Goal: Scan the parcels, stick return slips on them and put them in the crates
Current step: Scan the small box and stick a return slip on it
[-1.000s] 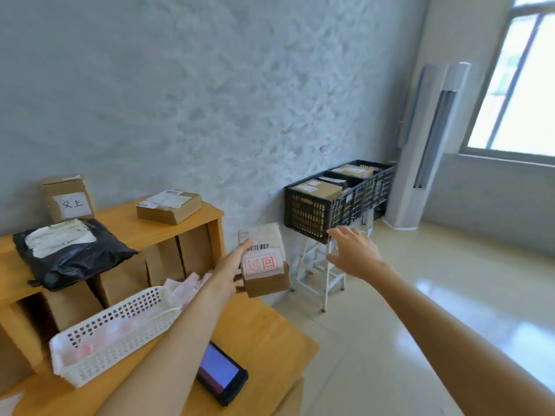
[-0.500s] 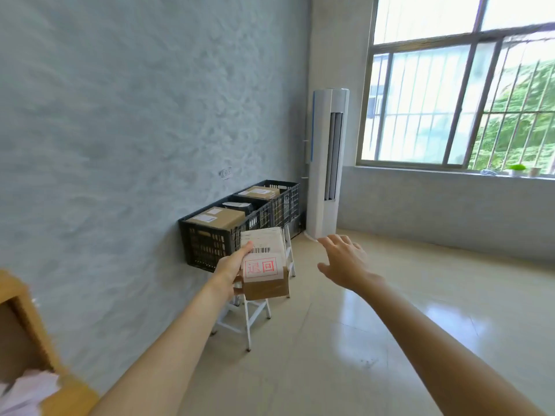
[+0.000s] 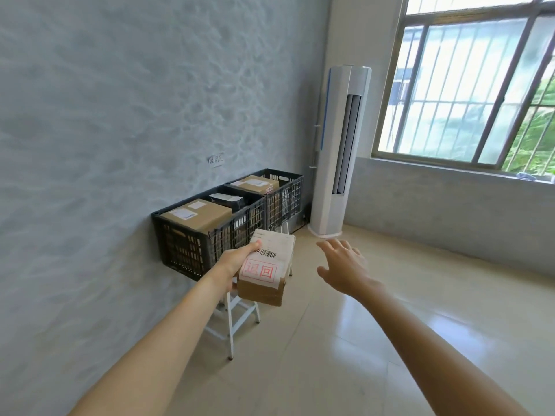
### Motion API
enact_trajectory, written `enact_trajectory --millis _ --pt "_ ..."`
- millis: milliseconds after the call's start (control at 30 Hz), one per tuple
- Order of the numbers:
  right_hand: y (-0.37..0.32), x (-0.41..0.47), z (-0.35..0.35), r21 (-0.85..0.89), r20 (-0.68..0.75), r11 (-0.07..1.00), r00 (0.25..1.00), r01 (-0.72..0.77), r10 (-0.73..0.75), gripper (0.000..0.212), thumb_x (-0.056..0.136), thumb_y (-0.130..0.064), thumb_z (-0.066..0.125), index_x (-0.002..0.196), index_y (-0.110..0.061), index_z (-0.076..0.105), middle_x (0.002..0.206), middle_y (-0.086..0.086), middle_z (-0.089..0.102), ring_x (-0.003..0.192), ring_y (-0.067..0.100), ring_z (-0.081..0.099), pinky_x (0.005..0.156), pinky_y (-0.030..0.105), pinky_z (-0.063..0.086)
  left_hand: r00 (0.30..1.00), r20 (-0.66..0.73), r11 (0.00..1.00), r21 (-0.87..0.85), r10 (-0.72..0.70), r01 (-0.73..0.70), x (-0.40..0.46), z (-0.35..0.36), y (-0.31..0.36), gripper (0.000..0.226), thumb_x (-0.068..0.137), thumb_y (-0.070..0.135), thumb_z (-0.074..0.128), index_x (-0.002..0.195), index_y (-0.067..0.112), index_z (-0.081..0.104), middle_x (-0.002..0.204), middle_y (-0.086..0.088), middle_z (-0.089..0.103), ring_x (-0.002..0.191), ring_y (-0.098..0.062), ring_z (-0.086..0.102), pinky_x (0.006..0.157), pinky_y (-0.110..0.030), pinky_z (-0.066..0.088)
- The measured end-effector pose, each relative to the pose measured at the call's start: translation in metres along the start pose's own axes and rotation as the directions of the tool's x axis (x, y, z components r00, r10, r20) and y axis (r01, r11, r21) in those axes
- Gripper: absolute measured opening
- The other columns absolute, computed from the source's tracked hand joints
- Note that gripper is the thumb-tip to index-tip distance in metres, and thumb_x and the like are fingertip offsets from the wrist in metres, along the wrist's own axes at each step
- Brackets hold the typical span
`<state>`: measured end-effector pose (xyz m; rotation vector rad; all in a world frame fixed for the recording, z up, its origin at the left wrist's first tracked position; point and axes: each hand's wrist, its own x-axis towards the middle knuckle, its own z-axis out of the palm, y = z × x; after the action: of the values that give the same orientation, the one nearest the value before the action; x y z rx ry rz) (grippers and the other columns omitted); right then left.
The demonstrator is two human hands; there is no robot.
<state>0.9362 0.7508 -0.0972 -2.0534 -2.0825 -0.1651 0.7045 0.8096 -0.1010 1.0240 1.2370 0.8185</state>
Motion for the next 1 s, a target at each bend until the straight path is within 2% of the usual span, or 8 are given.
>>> enact_trajectory --millis 33,133,333,433,567,733,900,1000 --pt "0.004 0.019 0.007 -0.003 0.005 1.0 1.0 0.007 -0.007 0.059 0.093 -0.034 0.056 0.147 -0.021 0.034 0.151 0.0 0.037 0.14 0.02 0.03 0.11 0.035 0.029 1.0 0.004 1.0 0.001 -0.003 0.003 0.02 -0.001 0.003 0.031 0.088 0.038 0.068 0.101 0.011 0.073 0.089 -0.009 0.076 0.08 -0.024 0.073 0.073 -0.035 0.057" --pt "0.016 0.084 0.025 -0.019 0.012 0.999 0.999 0.045 -0.045 0.059 0.093 -0.034 0.056 0.146 -0.021 0.034 0.149 0.0 0.038 0.139 0.02 0.031 0.111 0.034 0.029 1.0 -0.008 1.0 0.006 0.002 -0.002 0.082 -0.009 0.019 0.03 0.088 0.036 0.068 0.103 0.011 0.072 0.09 -0.009 0.076 0.082 -0.024 0.073 0.08 -0.037 0.057" --pt "0.03 0.228 0.033 -0.023 -0.021 0.994 0.994 0.105 -0.105 0.06 0.094 -0.035 0.056 0.147 -0.021 0.033 0.148 0.001 0.04 0.137 0.021 0.034 0.109 0.037 0.034 0.999 -0.049 0.999 0.028 0.023 -0.021 0.205 -0.029 0.08 0.031 0.09 0.034 0.066 0.108 0.01 0.07 0.091 -0.01 0.076 0.076 -0.022 0.073 0.053 -0.027 0.055" --pt "0.041 0.286 0.042 -0.004 -0.034 0.992 0.991 0.127 -0.127 0.061 0.093 -0.035 0.056 0.148 -0.022 0.032 0.148 0.0 0.04 0.137 0.02 0.035 0.109 0.038 0.034 0.997 -0.079 0.999 0.031 0.024 -0.022 0.255 -0.03 0.108 0.026 0.092 0.035 0.064 0.102 0.012 0.069 0.084 -0.008 0.076 0.063 -0.017 0.072 0.046 -0.022 0.052" --pt "0.061 0.356 0.068 -0.008 0.014 0.987 0.987 0.158 -0.158 0.062 0.092 -0.039 0.058 0.147 -0.023 0.033 0.149 0.0 0.039 0.137 0.021 0.034 0.109 0.039 0.035 0.995 -0.099 0.997 0.077 -0.006 0.014 0.318 -0.026 0.132 0.023 0.091 0.037 0.065 0.089 0.014 0.069 0.075 -0.004 0.075 0.06 -0.015 0.071 0.051 -0.023 0.052" --pt "0.087 0.455 0.114 0.025 0.074 0.974 0.971 0.224 -0.226 0.062 0.092 -0.04 0.057 0.147 -0.024 0.032 0.147 -0.001 0.04 0.136 0.02 0.035 0.109 0.039 0.035 0.988 -0.154 0.996 0.084 -0.03 0.043 0.402 -0.023 0.145 0.023 0.089 0.035 0.067 0.096 0.013 0.069 0.081 -0.007 0.076 0.063 -0.016 0.072 0.051 -0.022 0.054" --pt "0.108 0.555 0.152 0.08 0.098 0.942 0.938 0.327 -0.334 0.061 0.093 -0.037 0.055 0.147 -0.022 0.033 0.146 0.0 0.042 0.135 0.021 0.036 0.109 0.04 0.038 0.964 -0.265 0.997 0.07 -0.024 0.045 0.486 -0.021 0.161 0.028 0.087 0.034 0.07 0.105 0.012 0.07 0.089 -0.009 0.076 0.076 -0.021 0.073 0.063 -0.026 0.057" --pt "0.117 0.608 0.168 0.087 0.12 0.918 0.911 0.386 -0.395 0.059 0.094 -0.037 0.053 0.147 -0.022 0.032 0.146 0.001 0.042 0.136 0.021 0.036 0.109 0.041 0.037 0.953 -0.302 0.988 0.142 -0.012 0.057 0.525 -0.024 0.177 0.027 0.088 0.032 0.069 0.107 0.013 0.069 0.088 -0.007 0.076 0.079 -0.021 0.074 0.069 -0.029 0.059"
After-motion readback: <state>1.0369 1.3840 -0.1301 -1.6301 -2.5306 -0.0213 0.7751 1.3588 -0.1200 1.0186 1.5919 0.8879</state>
